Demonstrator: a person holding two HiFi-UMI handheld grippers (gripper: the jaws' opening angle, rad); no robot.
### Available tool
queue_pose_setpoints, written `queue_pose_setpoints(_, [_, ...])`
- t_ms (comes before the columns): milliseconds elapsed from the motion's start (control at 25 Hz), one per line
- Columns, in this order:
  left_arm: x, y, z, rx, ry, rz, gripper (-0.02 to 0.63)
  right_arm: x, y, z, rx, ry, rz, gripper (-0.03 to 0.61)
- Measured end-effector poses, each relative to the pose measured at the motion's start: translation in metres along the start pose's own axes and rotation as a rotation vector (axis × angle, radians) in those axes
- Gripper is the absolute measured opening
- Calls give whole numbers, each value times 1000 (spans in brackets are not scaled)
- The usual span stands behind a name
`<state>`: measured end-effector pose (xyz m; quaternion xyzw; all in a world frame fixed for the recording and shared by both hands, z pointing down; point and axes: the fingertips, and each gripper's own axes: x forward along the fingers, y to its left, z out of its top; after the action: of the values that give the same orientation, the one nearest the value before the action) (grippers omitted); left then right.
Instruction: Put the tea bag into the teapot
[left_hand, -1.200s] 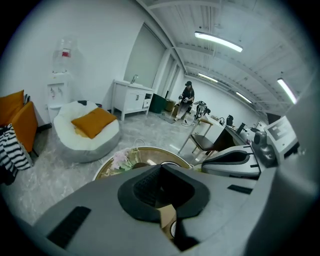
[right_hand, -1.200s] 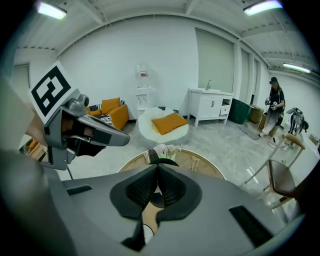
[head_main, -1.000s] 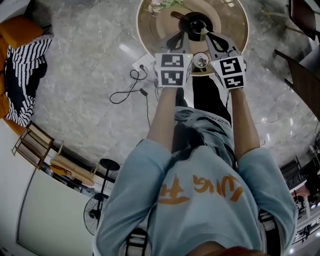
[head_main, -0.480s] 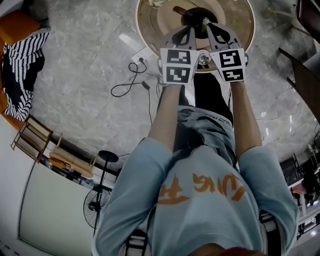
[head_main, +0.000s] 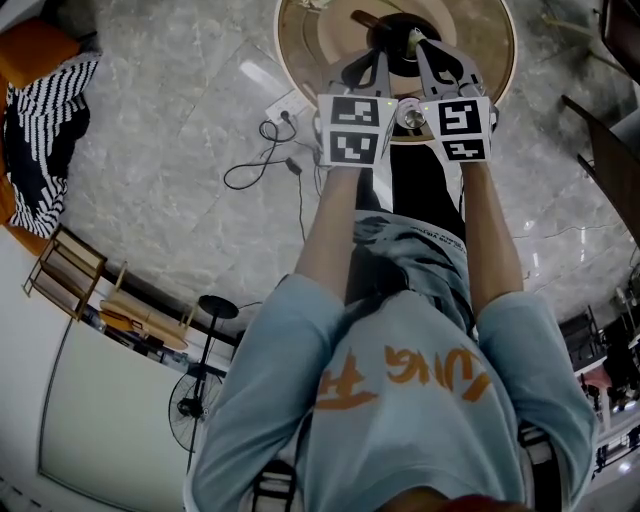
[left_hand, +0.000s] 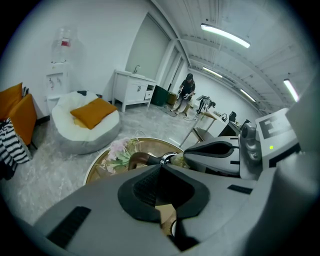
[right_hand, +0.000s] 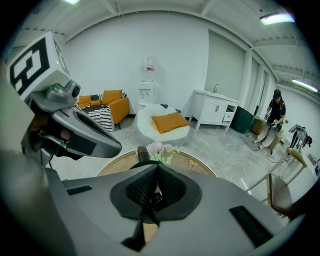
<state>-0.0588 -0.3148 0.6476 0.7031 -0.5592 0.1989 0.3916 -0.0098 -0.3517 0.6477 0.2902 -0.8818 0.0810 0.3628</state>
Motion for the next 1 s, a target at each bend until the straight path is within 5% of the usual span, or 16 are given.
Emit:
queue_pose_setpoints(640, [-4, 3, 2, -2, -6, -8, 25, -1, 12, -7, 39, 15, 21, 72])
queue_pose_setpoints(1000, [-17, -3, 11, 15, -30, -21, 25, -24, 10, -7, 109, 3, -36, 71])
